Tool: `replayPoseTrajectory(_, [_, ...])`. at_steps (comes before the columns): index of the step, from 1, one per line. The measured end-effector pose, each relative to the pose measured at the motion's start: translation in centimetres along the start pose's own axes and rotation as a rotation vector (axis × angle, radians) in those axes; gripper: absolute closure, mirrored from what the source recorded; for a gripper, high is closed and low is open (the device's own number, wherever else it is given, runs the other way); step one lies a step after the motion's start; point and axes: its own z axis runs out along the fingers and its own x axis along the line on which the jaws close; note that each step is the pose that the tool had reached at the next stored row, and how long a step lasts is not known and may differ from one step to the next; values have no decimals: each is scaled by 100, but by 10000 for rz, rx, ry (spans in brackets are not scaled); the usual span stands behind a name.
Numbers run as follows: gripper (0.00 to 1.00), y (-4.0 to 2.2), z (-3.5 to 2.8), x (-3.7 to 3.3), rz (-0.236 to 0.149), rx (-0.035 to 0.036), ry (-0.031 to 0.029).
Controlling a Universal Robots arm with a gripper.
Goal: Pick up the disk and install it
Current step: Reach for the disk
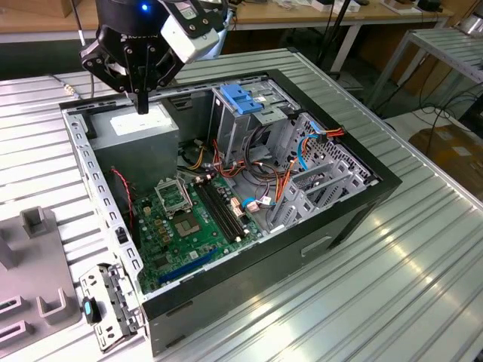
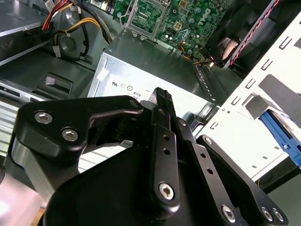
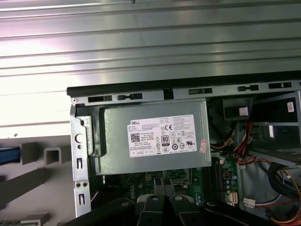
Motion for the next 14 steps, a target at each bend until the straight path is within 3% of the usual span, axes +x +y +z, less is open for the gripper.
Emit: replayPoseTrajectory(14, [89, -3, 2, 40, 1, 0, 17])
